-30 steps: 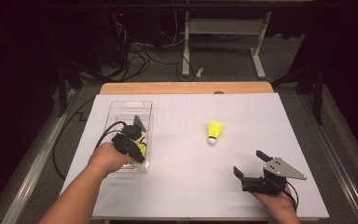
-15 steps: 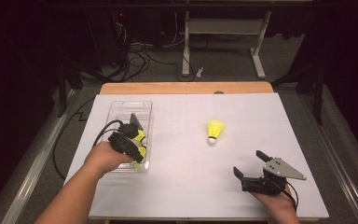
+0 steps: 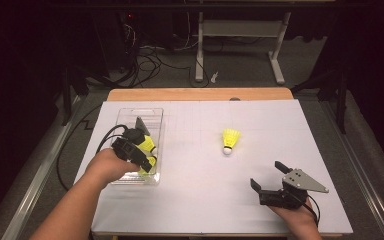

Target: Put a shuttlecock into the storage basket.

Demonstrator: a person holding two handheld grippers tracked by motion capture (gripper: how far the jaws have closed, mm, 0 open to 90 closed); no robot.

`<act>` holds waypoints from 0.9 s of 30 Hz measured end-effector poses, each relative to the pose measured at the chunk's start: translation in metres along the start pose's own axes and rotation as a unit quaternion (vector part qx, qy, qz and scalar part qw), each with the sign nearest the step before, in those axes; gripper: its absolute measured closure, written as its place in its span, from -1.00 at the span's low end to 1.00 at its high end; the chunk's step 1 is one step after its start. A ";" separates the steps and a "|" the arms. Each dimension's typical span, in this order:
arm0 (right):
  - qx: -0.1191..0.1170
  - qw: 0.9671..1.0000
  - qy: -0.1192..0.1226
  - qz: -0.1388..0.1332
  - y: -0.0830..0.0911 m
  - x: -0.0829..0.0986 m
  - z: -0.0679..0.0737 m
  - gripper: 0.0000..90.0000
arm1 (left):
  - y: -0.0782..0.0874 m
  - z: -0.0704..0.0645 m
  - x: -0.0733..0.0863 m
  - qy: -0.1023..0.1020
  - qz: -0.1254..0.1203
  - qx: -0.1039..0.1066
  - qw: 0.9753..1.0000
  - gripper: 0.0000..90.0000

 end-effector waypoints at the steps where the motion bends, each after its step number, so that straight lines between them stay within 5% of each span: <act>1: 0.000 1.000 0.000 0.000 0.000 0.000 0.000 -0.99 | 0.002 0.000 0.000 0.000 -0.001 -0.002 1.000 0.19; 19: 0.000 1.000 0.001 0.001 -0.001 0.000 0.000 -0.99 | 0.019 -0.001 -0.002 -0.006 -0.009 -0.022 1.000 -0.13; 27: 0.001 1.000 0.001 0.002 -0.001 0.001 0.000 -0.99 | 0.020 0.000 -0.003 -0.010 -0.017 -0.029 0.999 -0.44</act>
Point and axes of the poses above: each handheld gripper's, and its own axes: y roughly backward along the jaws, x roughly out of its underside, z roughly to its left, the point moved 9 cm from there along -y, roughly forward along the jaws, and after that the axes turned 5 degrees about -x, right-handed, at the moved point
